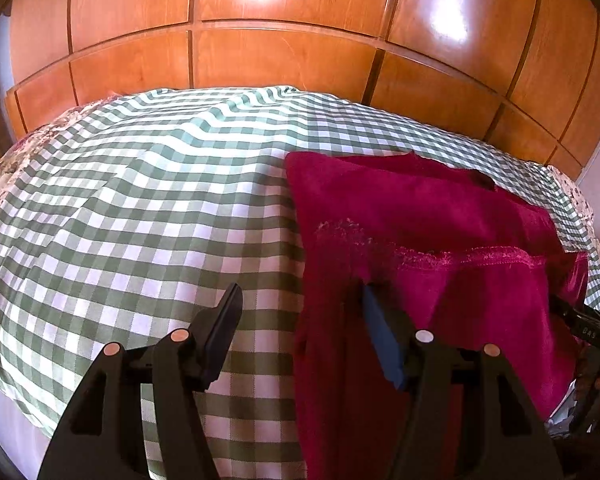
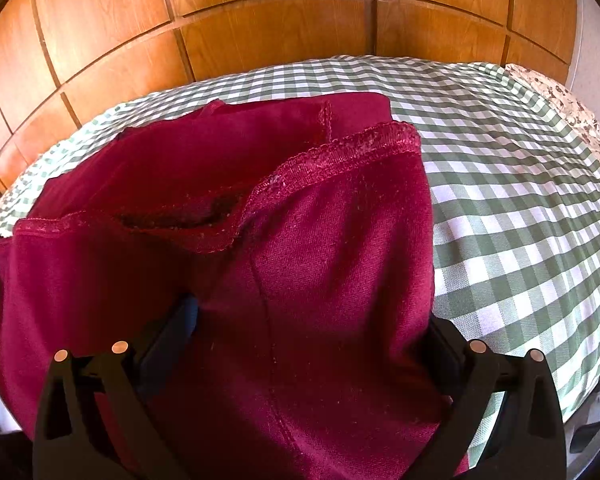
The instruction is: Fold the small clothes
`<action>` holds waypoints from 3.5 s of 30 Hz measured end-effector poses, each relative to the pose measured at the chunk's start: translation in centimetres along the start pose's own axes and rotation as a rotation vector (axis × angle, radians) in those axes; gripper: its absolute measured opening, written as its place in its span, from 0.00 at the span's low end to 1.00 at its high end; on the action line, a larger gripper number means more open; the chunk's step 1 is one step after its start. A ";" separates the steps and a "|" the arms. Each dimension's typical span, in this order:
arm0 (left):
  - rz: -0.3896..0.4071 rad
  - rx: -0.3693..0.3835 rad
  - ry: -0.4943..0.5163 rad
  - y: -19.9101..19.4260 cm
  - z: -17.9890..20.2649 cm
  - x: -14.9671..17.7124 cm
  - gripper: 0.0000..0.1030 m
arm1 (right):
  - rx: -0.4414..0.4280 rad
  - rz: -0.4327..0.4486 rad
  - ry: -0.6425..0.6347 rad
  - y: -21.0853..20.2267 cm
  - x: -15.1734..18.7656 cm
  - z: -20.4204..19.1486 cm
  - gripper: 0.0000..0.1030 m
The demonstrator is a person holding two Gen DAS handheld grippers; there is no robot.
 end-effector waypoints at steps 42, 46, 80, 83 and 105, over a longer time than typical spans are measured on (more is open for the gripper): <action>0.031 0.221 0.044 -0.6 2.1 -1.9 0.07 | -0.015 0.049 -0.044 -3.4 -5.1 3.0 0.08; 0.087 0.293 0.004 -3.2 1.9 -2.3 0.07 | -0.056 0.065 -0.012 -5.8 -5.0 3.5 0.07; -0.002 -0.009 -0.044 11.8 -0.1 -13.4 0.11 | 0.058 0.034 0.067 7.4 -17.1 4.2 0.04; 0.011 -0.033 -0.084 10.9 -0.9 -13.4 0.22 | 0.025 0.044 0.090 6.5 -17.1 4.6 0.35; -0.069 0.353 0.227 3.3 14.2 -0.4 0.47 | -0.212 -0.099 0.104 -5.1 1.6 7.4 0.53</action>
Point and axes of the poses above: each gripper's, at about its wrist camera, not at the fingertips, and y roughly the way its jaws point, z to its right, x to its underside, the point moved 10 cm from there along y, roughly the way its jaws point, and after that the axes turned 4 degrees about x, right-handed, at the moved point
